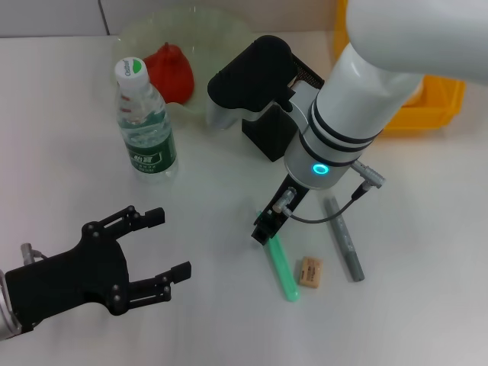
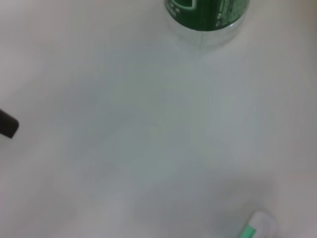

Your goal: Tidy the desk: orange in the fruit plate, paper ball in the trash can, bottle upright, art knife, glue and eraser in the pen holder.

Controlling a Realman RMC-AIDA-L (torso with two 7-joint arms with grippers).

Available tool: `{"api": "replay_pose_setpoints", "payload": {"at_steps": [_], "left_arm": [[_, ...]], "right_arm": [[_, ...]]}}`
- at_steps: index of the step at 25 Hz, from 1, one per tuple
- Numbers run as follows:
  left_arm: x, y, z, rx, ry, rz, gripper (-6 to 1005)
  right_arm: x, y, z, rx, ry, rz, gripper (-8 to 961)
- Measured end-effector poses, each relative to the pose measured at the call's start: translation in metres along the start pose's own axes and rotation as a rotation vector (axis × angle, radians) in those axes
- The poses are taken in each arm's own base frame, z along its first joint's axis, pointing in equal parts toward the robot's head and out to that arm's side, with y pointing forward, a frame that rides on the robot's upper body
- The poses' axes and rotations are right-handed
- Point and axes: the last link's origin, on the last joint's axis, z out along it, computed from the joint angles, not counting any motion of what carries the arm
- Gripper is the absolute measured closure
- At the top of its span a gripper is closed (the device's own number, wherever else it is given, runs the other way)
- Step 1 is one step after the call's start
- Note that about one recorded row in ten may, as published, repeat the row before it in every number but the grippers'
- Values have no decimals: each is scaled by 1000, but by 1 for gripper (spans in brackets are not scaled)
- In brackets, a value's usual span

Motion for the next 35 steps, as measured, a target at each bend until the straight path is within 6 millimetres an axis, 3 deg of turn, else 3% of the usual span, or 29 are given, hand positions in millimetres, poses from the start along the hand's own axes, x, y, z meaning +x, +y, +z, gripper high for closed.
{"api": "replay_pose_setpoints", "payload": {"at_steps": [6,13,20,26,30,35], "left_arm": [[0,-1,0,3,-5,1,137],[0,-2,0,5,-5,3,137],[0,-3,1,10,-10,6,137],[0,-5,1,13,-12,8,137],[2,-5,3,6,-9,13,137],[3,-6,4,1,-6,16,137]], "right_arm": [[2,2,3,-7,7,-2,498],[0,4,8,-25,13,3,517],[-1,5,8,-23,7,-12,742],[-1,9,5,-49,-31,-5,768],[-4,10,-9,-92,-117,10,785],[-1,-8,-40,-138,-271,60,779]]}}
